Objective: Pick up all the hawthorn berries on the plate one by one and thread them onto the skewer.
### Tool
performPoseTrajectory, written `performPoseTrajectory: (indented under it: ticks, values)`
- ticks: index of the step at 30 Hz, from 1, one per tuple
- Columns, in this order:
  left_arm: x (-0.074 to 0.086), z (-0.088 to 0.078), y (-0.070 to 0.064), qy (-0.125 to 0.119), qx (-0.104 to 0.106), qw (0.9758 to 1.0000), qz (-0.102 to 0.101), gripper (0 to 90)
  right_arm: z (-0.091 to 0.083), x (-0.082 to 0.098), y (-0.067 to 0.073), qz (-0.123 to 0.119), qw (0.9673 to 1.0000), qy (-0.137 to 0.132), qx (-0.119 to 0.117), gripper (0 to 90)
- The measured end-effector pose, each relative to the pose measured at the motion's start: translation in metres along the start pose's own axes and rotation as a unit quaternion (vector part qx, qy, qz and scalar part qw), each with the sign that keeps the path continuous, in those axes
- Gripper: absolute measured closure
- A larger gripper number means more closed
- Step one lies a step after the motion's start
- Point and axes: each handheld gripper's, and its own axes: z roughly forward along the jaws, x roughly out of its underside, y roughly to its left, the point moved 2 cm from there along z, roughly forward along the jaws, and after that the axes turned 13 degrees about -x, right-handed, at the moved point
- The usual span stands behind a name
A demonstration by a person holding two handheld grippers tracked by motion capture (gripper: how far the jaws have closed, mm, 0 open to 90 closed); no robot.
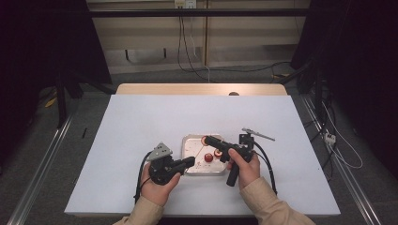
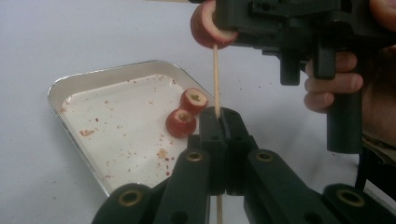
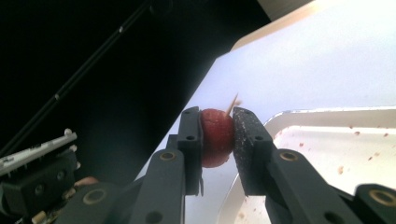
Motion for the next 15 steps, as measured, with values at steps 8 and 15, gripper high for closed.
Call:
performPoseTrajectory:
  ticks: [8, 15]
  values:
    - [0.0004, 0.005, 0.0023, 0.0, -0.004, 1.0, -0.007, 89.5, 0.0057, 0.0054, 0.0007, 0.001, 0.9999, 0.014, 0.0, 74.3]
    - [0.0017, 0.01, 0.0051, 0.01, 0.003, 0.9998, -0.014, 89.1, 0.0063, 0.0054, -0.0023, 0.019, 0.9998, 0.011, -0.004, 74.4]
